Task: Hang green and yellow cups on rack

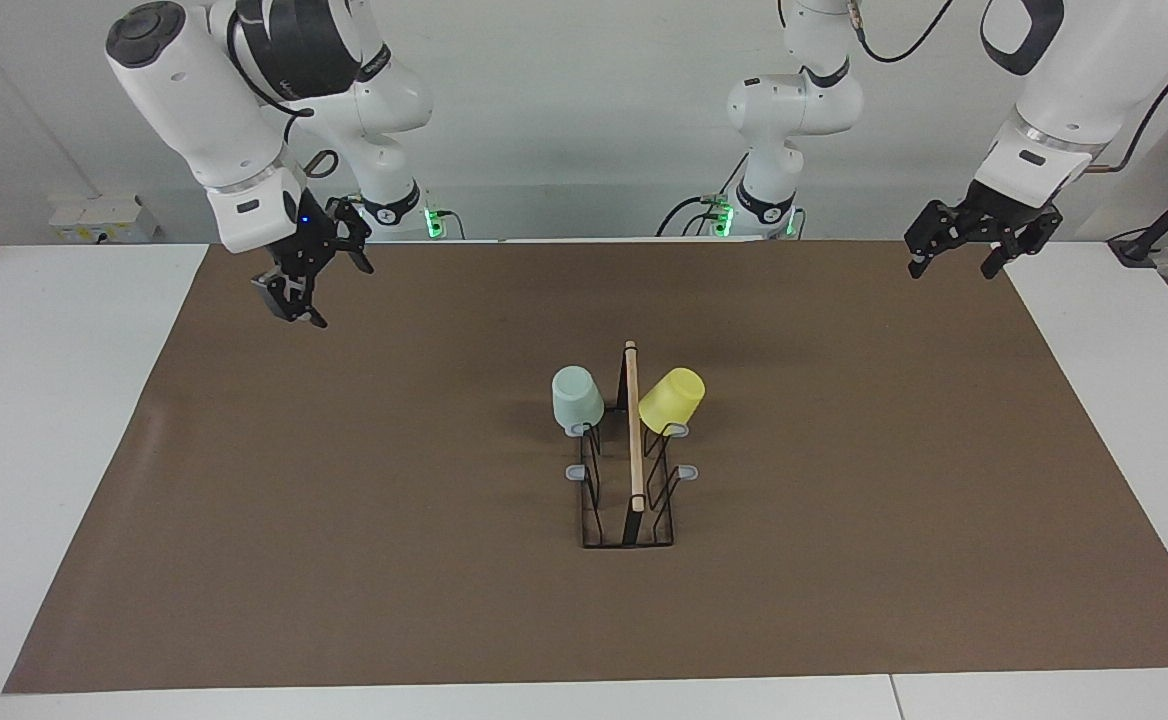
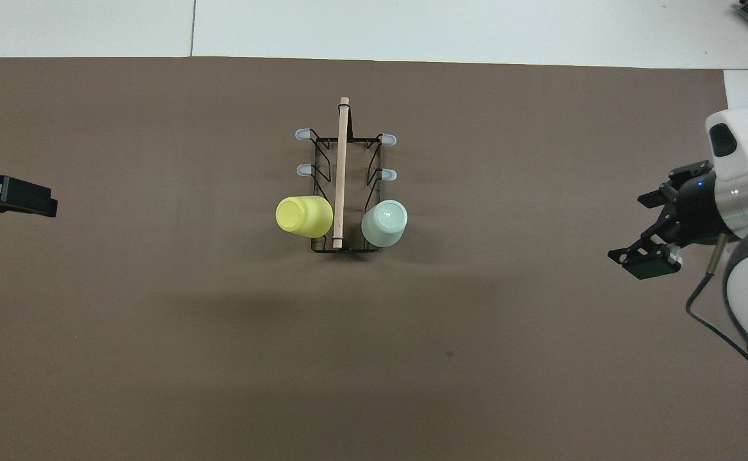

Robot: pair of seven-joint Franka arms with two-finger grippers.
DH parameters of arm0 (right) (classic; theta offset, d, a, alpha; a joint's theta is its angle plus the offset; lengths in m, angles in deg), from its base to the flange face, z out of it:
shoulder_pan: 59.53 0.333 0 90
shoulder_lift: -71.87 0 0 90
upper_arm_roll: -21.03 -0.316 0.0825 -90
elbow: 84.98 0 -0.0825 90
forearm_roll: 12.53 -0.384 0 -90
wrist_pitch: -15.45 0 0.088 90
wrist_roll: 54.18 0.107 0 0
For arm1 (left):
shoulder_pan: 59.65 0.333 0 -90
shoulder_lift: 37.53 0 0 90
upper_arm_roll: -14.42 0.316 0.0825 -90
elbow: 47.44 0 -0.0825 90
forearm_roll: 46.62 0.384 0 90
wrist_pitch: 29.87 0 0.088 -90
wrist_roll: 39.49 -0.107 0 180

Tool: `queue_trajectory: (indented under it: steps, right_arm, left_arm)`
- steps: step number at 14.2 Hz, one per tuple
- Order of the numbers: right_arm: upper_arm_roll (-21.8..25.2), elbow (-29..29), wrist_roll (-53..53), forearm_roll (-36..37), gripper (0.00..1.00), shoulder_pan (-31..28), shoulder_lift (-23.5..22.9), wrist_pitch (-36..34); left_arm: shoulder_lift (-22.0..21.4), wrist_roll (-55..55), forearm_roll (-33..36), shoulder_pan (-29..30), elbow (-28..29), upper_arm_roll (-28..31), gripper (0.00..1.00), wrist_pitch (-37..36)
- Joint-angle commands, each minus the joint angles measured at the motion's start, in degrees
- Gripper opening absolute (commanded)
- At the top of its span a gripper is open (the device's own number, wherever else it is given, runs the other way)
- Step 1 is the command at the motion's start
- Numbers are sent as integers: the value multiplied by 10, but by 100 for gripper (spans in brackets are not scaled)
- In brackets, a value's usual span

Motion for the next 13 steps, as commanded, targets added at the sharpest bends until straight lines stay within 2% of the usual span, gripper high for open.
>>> queue_trajectory:
  steps: [1,4,7,9,13]
  right_arm:
    - [-5,12,139,30,100,-16,-2,-30]
    - [-9,12,280,36,100,-14,1,-47]
    - [-5,1,292,35,100,-29,7,-42]
    - [-5,-15,292,35,100,-50,11,3]
    - [-6,0,306,36,100,-54,6,21]
  left_arm:
    - [-5,-6,-2,9,5,-6,100,-11]
    - [-5,-6,-2,10,5,-7,100,-7]
    - [-5,-6,-2,9,6,-7,100,-8]
    - [-5,-6,-2,9,5,-7,100,-8]
    - [-5,-6,-2,9,5,-7,100,-8]
